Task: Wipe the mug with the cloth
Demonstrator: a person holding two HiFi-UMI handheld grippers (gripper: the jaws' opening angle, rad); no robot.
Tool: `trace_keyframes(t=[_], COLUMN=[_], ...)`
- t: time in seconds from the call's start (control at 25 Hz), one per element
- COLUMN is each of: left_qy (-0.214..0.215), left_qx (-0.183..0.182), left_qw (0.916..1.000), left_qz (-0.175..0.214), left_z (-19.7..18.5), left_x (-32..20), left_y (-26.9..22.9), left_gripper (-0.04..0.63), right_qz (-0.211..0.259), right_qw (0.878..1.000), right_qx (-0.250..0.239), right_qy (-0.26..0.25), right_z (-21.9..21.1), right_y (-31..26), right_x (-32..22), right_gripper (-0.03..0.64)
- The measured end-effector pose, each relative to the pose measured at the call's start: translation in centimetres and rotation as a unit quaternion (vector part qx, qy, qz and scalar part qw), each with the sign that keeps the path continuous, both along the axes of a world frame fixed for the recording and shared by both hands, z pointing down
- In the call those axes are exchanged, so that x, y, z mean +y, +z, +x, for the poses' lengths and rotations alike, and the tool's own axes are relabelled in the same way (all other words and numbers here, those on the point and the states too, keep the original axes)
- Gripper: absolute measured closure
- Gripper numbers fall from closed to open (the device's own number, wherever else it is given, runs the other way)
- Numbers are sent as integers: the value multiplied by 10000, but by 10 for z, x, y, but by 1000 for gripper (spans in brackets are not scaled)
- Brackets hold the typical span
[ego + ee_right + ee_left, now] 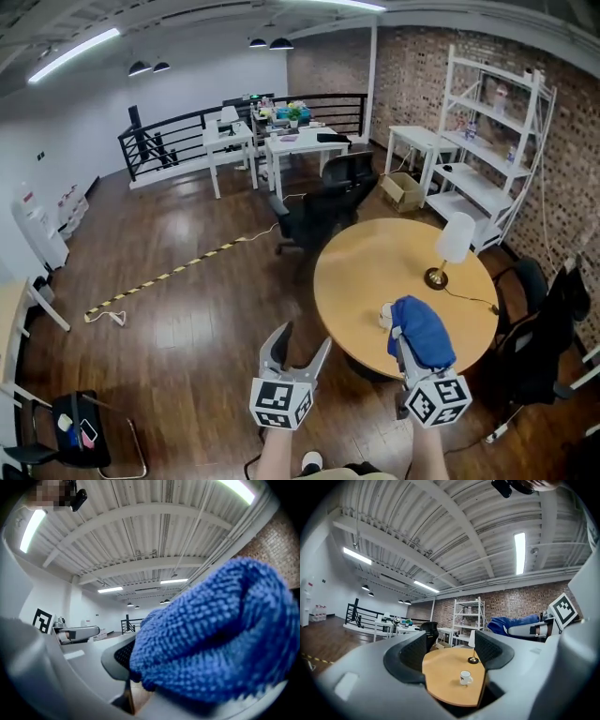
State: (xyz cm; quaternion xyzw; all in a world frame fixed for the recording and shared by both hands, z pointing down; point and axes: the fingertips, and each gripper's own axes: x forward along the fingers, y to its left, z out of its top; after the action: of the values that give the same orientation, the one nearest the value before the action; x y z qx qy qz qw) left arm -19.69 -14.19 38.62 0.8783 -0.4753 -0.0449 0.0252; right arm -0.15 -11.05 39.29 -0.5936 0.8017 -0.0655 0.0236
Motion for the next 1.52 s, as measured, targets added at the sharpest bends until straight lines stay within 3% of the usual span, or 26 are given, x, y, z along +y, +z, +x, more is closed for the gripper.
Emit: trace_keyframes(t=[0.16,0.44,0.6,0.76,1.16,1.32,1.52], left_qy=[382,946,1256,1488,1440,1349,1223], left_qx=[68,11,-217,-432,-611,-669,-425], left_qw=[9992,9954,9918,9879,9877,9885,9907], left_qz=[-31,-116,-64,45,-59,-107,-420], left_z=[23,78,122,177,288,315,329], left_x=[-22,-60,-84,-116,-221,-246,-262], left_y=[6,17,23,27,24,28,51], left_gripper=[296,295,295,296,296,296,301], right_qz=[33,-92,-191,-269,-463,-513,-673], right_qw=[9987,9962,9952,9968,9980,9979,9973], right_qx=[117,117,3,-51,-224,-309,-305], right_qy=[486,863,959,749,356,246,33], right_z=[29,68,92,112,202,227,244], right_y=[-6,9,25,41,53,59,81], right_x=[-8,-22,-45,-82,-196,-221,-240], right_gripper=[543,543,543,543,543,543,543])
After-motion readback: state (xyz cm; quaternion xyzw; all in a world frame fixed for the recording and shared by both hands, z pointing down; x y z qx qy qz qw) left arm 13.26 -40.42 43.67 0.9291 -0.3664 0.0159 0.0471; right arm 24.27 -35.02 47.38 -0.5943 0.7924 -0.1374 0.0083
